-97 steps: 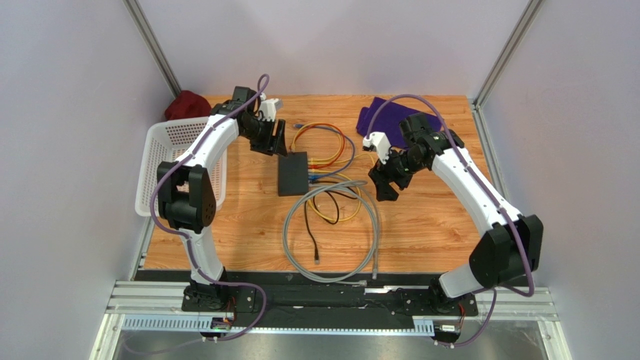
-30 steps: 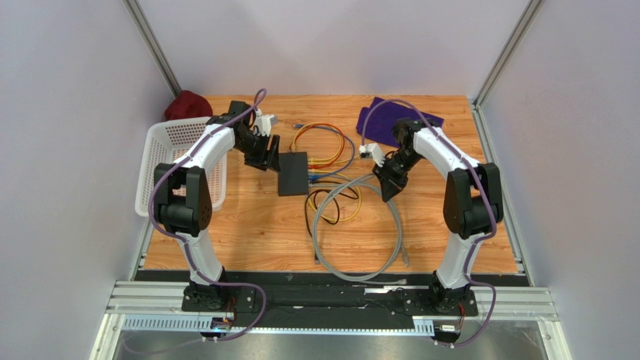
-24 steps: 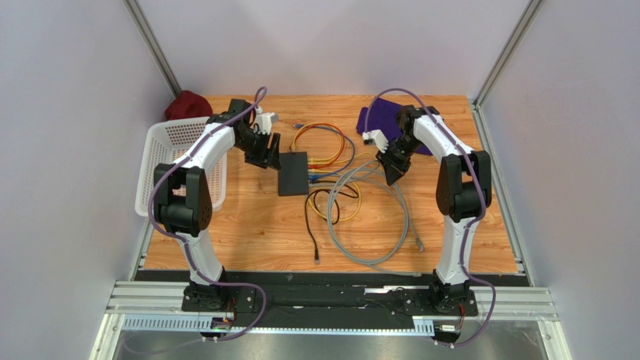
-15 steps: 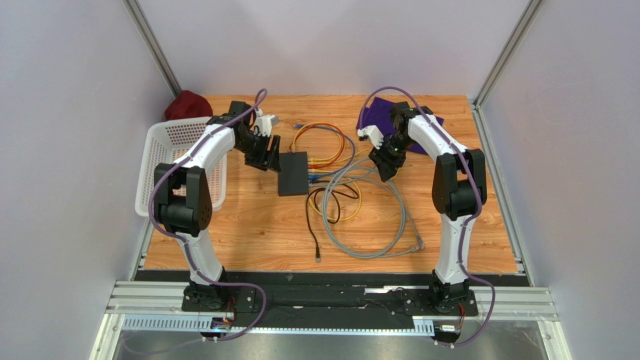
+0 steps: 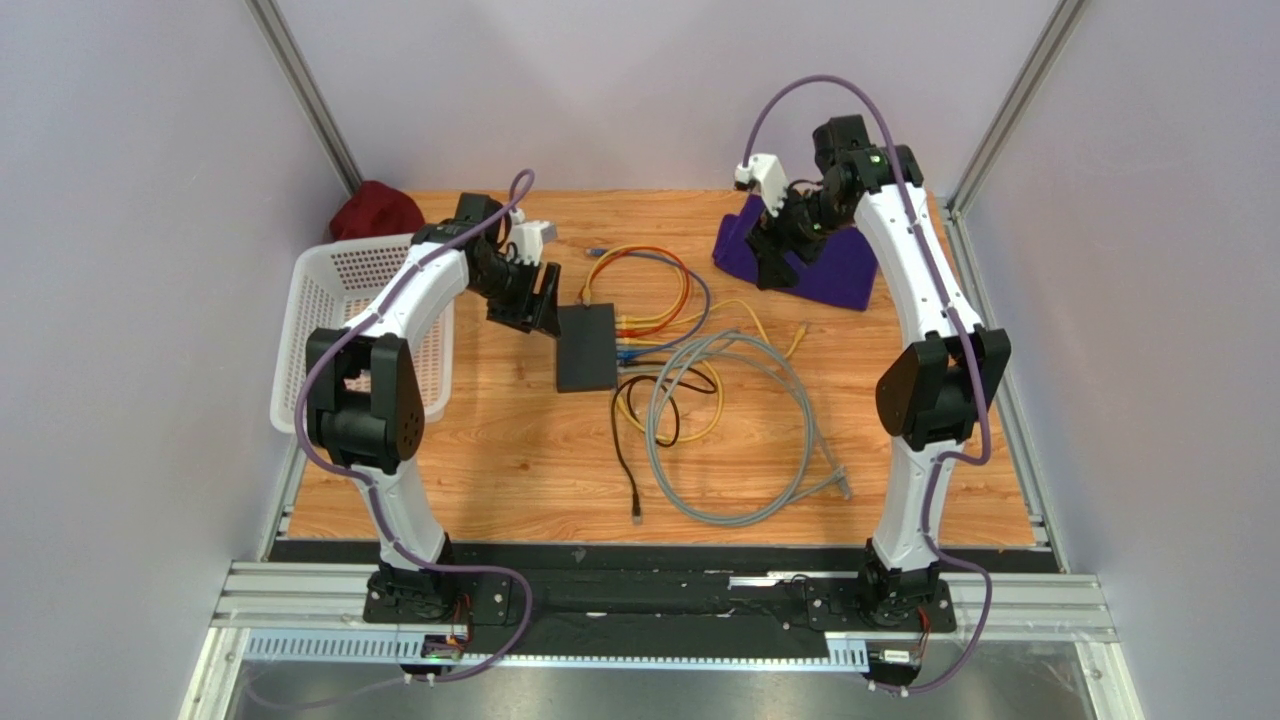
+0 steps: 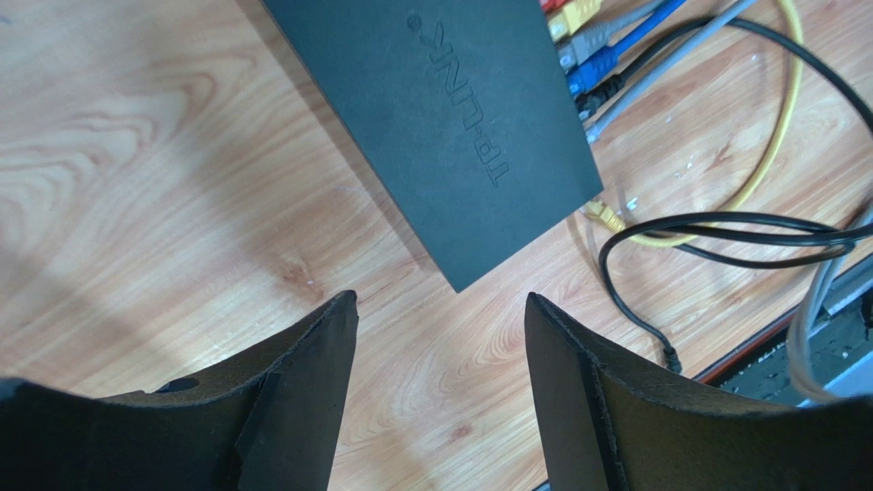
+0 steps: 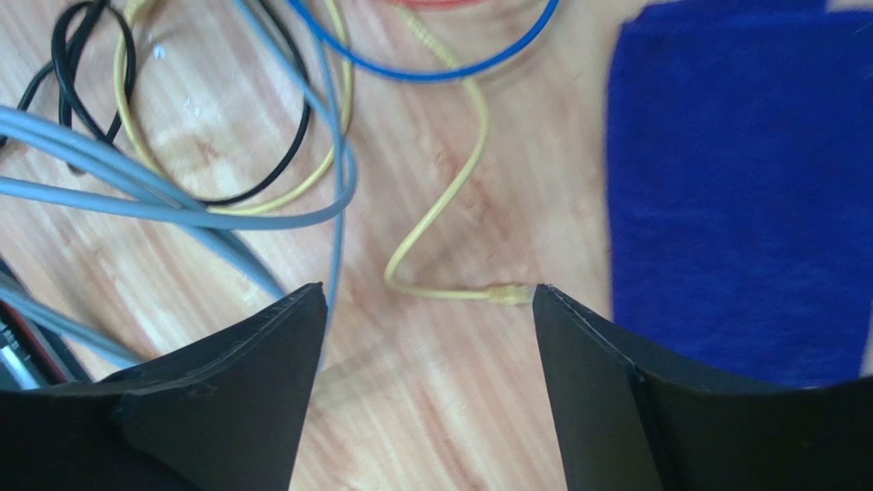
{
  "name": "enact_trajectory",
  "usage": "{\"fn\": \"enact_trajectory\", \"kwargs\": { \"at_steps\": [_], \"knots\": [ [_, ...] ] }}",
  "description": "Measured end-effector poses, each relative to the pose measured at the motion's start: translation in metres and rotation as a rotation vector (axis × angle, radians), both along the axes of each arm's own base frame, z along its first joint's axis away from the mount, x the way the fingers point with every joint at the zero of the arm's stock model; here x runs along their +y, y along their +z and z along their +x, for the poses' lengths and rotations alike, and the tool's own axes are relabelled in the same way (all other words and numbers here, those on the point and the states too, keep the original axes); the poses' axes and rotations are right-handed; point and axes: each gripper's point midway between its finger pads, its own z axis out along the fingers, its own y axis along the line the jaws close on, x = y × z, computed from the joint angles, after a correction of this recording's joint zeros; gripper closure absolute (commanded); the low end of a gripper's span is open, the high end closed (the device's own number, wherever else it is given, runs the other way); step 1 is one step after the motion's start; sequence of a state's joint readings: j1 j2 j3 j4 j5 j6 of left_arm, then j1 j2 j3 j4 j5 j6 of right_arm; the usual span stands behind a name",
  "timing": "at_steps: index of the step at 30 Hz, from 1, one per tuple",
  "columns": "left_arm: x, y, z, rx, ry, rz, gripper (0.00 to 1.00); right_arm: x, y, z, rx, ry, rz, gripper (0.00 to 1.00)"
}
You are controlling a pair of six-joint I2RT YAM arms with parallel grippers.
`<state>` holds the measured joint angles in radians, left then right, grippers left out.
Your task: Pull the plug from the switch port
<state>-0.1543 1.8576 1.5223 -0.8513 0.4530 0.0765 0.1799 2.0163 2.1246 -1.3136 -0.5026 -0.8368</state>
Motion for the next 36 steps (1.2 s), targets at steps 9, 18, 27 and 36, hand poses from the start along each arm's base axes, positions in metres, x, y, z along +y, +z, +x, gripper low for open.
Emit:
{"fn": "enact_trajectory", "kwargs": {
  "at_steps": [9, 18, 27, 36],
  "knots": [
    [-0.004, 0.015, 0.003, -0.003, -0.013, -0.022, 0.30, -0.022, -0.025, 0.006, -0.018, 0.076, -0.129, 0.15],
    [-0.008, 0.012, -0.006, 0.049, -0.013, -0.045, 0.30, -0.076, 0.051, 0.028, -0.235, -0.057, -0.190, 0.10],
    [0.002, 0.002, -0.003, 0.031, 0.069, 0.005, 0.30, -0.048, 0.039, 0.003, -0.344, -0.222, -0.351, 0.09],
    [0.009, 0.004, 0.012, -0.034, 0.093, 0.034, 0.30, -0.091, -0.100, 0.039, -0.085, -0.573, -0.575, 0.12]
  ]
}}
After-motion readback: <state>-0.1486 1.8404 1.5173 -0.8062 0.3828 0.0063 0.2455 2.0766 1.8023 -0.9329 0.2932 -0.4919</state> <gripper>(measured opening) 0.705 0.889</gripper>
